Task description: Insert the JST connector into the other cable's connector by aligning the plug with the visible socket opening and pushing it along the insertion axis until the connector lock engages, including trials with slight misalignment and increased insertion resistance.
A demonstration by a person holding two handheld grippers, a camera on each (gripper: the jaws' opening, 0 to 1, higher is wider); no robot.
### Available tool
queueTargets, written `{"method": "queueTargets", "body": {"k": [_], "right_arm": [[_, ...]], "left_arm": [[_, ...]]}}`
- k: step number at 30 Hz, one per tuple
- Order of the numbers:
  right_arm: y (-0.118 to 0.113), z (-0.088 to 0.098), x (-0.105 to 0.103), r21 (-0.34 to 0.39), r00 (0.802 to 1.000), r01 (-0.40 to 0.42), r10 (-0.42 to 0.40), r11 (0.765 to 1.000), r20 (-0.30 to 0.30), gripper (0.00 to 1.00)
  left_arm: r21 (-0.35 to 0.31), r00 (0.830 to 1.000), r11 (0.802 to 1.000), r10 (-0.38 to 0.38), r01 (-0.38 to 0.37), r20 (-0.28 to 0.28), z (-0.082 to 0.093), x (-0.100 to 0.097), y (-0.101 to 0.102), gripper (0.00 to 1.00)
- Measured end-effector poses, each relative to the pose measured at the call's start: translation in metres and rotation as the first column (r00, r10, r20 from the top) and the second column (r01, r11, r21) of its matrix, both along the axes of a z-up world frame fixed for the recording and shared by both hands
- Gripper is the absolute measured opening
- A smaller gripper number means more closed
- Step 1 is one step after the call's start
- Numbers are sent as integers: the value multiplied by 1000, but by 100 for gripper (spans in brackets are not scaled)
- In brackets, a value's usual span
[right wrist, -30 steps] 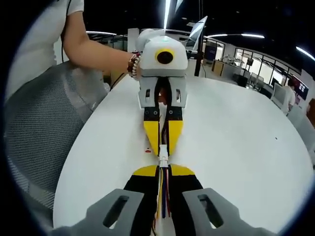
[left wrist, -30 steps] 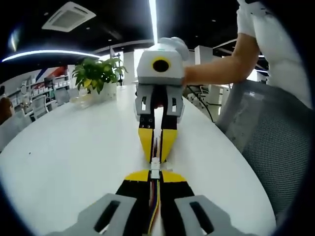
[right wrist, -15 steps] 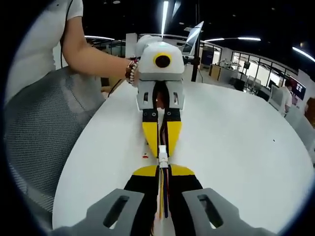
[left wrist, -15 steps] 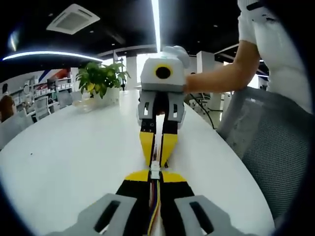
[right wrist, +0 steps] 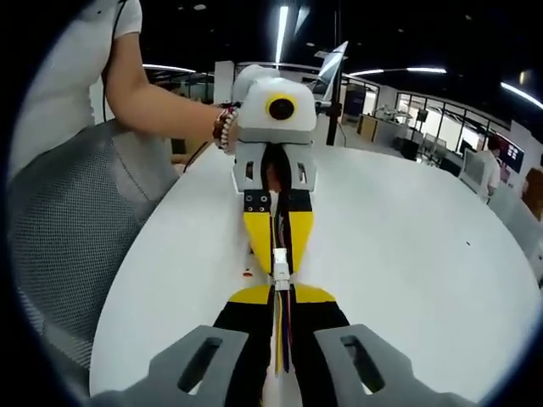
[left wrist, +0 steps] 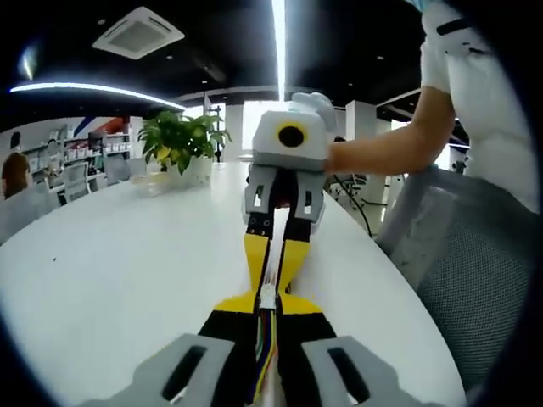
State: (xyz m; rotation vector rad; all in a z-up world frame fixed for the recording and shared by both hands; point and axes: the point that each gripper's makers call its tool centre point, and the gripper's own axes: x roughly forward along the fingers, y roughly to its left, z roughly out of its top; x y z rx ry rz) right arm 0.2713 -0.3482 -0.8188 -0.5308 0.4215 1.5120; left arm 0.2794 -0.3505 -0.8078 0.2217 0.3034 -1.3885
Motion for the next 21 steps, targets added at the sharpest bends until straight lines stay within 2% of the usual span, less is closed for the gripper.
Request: {"method": "queueTargets", "body": {"k": [7,10,15,16,17,21], "right_arm": [[1,4,2,6,1000,6,-6,1000,9,3],[3,4,4,-11,999,5,-5,1000,32,3],[3,7,7,6,999,17,-18,1000,42,3],[2,6,11,5,998,29,-30,1000,54,4],[2,5,22,17,993,74,-75,997,95,4],[1,-2,31,24,988,109,-111,994,112,4]], "left_arm": [[-3,1000,1000,2,-2,16,3,0,2,0],[6,999,1000,7,-7,34,3,2,3,0],[-5,999,1000,18,-18,43,6,4,4,0],[1,998,999,38,-38,48,5,8,4,0],[17,994,996,84,-86,75,3,17,4,0],[38,989,992,119,-123,90,-3,24,1,0]]}}
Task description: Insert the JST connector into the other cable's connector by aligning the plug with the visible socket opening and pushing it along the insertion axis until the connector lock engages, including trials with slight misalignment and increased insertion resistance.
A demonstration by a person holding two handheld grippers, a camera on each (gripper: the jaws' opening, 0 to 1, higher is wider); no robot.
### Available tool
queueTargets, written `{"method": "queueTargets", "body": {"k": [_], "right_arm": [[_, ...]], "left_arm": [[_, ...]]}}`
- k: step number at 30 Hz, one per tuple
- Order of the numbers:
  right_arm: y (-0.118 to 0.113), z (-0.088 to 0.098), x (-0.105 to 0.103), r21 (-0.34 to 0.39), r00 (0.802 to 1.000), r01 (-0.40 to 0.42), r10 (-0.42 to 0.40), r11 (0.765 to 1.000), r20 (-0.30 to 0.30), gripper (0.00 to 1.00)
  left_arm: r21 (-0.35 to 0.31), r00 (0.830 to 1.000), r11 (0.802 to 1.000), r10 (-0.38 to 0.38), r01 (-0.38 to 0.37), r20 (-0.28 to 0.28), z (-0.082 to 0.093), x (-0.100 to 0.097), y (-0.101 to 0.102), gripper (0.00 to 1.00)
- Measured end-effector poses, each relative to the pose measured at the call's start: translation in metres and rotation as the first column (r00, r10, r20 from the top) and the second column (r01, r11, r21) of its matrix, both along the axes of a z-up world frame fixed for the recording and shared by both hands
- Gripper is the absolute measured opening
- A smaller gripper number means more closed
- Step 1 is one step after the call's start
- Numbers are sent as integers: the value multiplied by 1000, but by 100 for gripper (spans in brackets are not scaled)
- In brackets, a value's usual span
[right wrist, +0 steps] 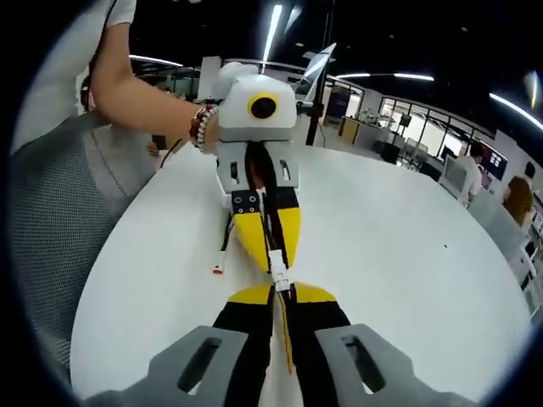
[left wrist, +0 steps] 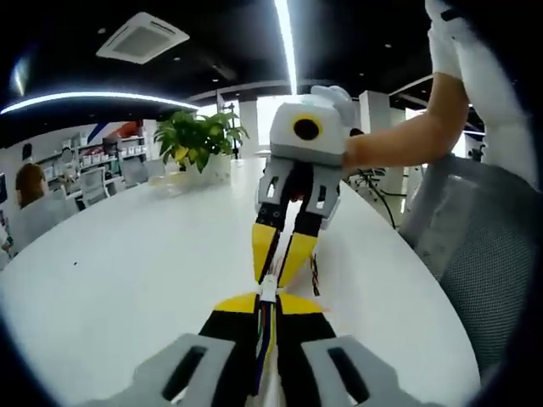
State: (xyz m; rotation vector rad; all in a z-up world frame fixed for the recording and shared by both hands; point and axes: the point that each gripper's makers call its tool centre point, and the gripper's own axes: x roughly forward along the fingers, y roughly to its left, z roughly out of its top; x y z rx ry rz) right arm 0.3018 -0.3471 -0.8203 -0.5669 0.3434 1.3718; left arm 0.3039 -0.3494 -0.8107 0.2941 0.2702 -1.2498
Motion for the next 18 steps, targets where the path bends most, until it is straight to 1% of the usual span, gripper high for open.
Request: {"method": "queueTargets", "body": {"k": [3,5,7,8,9,11,15,18], "right_arm": [[2,-11,4,-15,1000,25,-25,1000,10,4],[3,-16,4,-21,1000,28,-28,999,3,4],[1,-22,7,-38,999,51,-50,998,21,4],[0,-25,9,-48,998,64,-63,997,20,4],[0,-27,10,-52,998,66,-65,996,20,4],[1,-30,9,-59,998,65,-64,996,19,4],[5,-29,9,-51,998,59,-58,997,30,5],[5,-29,11,-42,997,69,-68,997,25,5]], "left_arm": [[60,999,997,44,-45,20,-13,8,4,1],[96,998,993,61,-62,9,-24,10,6,3],[124,995,987,100,-101,18,-30,16,11,5],[125,993,985,119,-120,16,-31,19,12,5],[119,991,984,131,-129,-3,-32,19,14,6],[101,991,987,130,-128,-14,-31,19,15,6],[100,990,985,142,-138,-27,-32,20,19,6],[96,987,984,157,-153,-40,-32,21,20,7]]}}
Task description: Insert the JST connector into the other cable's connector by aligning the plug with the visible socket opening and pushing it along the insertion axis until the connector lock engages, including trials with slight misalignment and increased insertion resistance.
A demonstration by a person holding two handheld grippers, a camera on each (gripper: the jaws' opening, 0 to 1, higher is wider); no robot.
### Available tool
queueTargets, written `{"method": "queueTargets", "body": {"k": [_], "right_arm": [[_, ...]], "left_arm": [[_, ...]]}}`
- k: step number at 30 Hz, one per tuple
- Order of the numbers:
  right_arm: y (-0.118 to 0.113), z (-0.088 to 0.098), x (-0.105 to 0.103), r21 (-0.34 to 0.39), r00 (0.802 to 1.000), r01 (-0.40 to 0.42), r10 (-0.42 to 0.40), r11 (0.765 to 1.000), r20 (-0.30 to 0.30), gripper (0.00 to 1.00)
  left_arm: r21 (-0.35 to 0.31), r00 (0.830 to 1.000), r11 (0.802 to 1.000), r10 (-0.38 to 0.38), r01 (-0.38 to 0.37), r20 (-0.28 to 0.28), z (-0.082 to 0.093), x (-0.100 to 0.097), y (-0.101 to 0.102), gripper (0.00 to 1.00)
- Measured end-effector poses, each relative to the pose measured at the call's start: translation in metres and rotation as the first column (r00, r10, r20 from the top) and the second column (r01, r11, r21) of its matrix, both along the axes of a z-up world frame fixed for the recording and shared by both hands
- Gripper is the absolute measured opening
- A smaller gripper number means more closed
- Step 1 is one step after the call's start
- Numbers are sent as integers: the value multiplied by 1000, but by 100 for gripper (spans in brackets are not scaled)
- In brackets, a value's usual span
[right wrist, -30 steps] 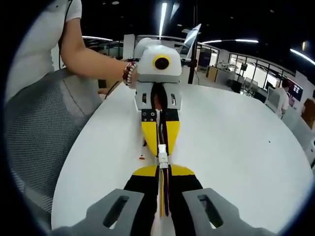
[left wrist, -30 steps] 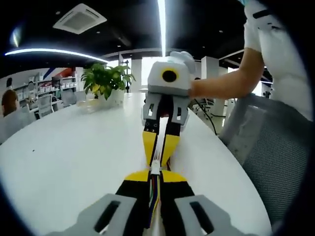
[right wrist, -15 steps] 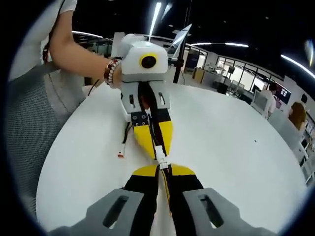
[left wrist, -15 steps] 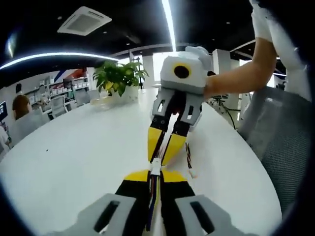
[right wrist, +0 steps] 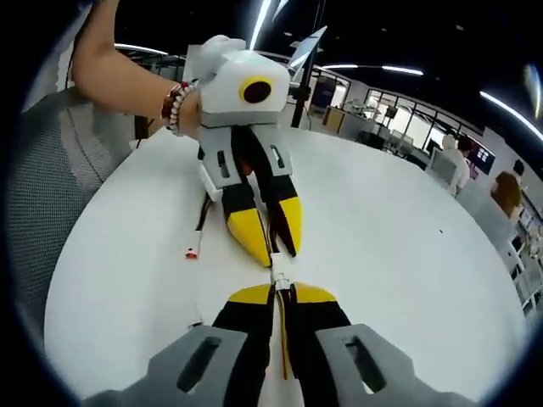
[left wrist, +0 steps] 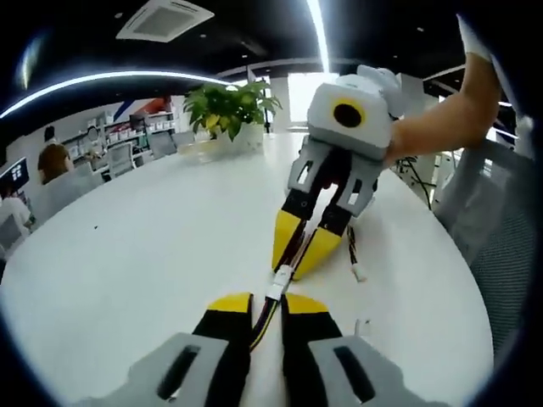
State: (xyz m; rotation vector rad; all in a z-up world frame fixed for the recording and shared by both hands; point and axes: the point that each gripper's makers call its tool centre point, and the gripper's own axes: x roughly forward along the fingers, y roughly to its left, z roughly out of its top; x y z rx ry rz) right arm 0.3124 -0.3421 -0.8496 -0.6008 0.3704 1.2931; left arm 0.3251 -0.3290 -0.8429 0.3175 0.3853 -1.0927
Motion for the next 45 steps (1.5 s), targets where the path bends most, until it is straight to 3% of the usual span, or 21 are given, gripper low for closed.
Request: {"method": "queueTargets", "body": {"k": [6,10,15,20,25,28,32,36,39,45], "right_arm": [[-3,2,5,2,999,39,-39,999,-3,6],[-5,2,7,12,998,60,-60,998,-14,13],[-9,7,9,22,997,73,-73,997,-17,10],[-15,45,21,151,992,129,-127,980,-20,9],[-27,84,34,253,982,179,-189,951,14,8],[-35,97,38,278,976,204,-218,939,20,9],[-43,109,40,298,965,238,-259,925,33,9],[-46,121,42,314,955,266,-294,911,44,11],[-43,128,39,331,952,275,-304,903,36,12],[-26,120,13,284,971,220,-238,933,31,13]], "left_arm": [[-18,1000,1000,17,-18,-17,0,1,1,11],[-22,1000,1000,21,-21,-24,-1,1,2,11],[-19,1000,1000,24,-24,-21,3,0,3,11],[-165,997,984,59,-66,-47,42,8,5,18],[-182,997,980,78,-79,-13,65,10,15,19],[-193,994,975,104,-108,-29,71,9,21,23],[-151,993,981,119,-122,-29,71,2,25,23],[-132,994,985,108,-110,-23,70,-17,32,25],[-104,994,990,96,-100,-45,68,-27,36,26],[-96,991,987,123,-127,-46,77,-36,46,29]]}}
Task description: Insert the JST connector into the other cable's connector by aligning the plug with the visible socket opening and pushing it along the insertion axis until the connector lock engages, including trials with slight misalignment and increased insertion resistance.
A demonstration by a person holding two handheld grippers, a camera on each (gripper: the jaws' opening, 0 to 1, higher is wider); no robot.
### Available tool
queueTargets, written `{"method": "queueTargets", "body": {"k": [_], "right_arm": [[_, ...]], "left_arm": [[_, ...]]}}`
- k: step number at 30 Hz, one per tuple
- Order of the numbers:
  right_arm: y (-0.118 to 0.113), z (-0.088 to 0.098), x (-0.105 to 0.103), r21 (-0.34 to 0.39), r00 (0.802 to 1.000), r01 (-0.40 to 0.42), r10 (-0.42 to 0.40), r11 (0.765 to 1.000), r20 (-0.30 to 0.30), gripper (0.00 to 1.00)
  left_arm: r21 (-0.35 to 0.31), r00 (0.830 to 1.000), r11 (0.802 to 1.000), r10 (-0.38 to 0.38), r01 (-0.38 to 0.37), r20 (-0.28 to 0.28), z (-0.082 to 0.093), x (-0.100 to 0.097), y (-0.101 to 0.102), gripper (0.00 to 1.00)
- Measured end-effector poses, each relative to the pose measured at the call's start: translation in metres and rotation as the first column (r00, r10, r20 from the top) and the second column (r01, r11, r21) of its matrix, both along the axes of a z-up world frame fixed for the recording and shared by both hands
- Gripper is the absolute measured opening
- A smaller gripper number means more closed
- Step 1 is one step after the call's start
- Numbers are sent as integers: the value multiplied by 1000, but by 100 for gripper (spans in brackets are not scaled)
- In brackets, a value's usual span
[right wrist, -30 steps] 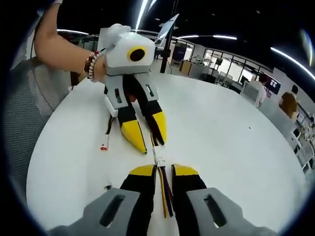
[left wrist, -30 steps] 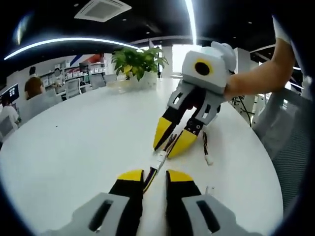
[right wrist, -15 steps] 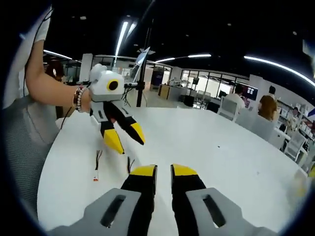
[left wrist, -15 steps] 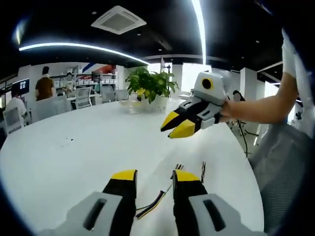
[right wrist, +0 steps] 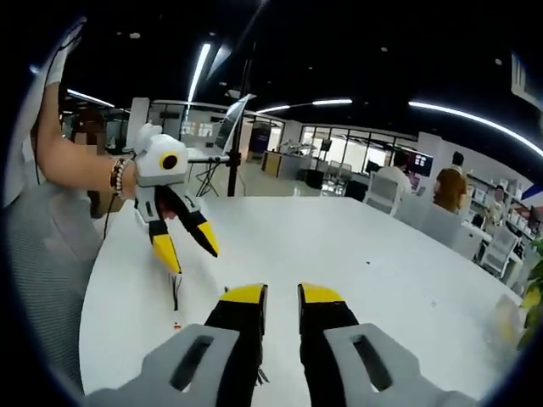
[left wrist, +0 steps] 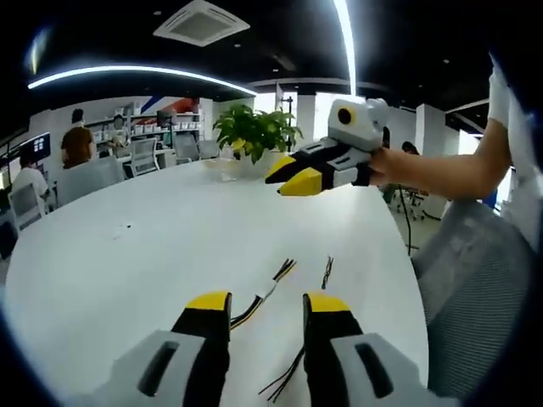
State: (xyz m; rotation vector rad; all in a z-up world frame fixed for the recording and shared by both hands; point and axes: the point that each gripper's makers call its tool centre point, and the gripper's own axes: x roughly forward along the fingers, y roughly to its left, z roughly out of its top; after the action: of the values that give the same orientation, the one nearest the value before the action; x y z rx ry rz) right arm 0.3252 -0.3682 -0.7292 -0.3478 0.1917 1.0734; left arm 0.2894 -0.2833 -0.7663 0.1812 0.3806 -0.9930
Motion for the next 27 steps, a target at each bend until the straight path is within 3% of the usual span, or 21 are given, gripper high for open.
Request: {"method": "queueTargets", "body": {"k": [9,11,16,20,23,27], "right_arm": [[1,-5,-28,-44,999,-42,41,998,-25,14],[0,-7,-33,-60,999,-43,41,997,-36,14],[-3,-1,-49,-60,999,-41,40,997,-28,16],[-4,-6,-53,-56,998,-41,38,998,-44,16],[-3,-21,-54,-72,996,-43,38,996,-80,15],[-1,-42,-59,-89,990,-73,61,993,-131,15]], "left_arm": [[16,1000,1000,-25,25,18,6,-32,-4,32],[4,997,998,-55,55,47,14,-40,-7,35],[-23,997,999,-39,41,68,25,-46,-8,35],[-11,997,999,-41,41,66,21,-47,-8,36],[-21,998,1000,-20,21,52,13,-41,-7,42],[-1,1000,1000,-12,12,25,-3,-37,-8,42]]}}
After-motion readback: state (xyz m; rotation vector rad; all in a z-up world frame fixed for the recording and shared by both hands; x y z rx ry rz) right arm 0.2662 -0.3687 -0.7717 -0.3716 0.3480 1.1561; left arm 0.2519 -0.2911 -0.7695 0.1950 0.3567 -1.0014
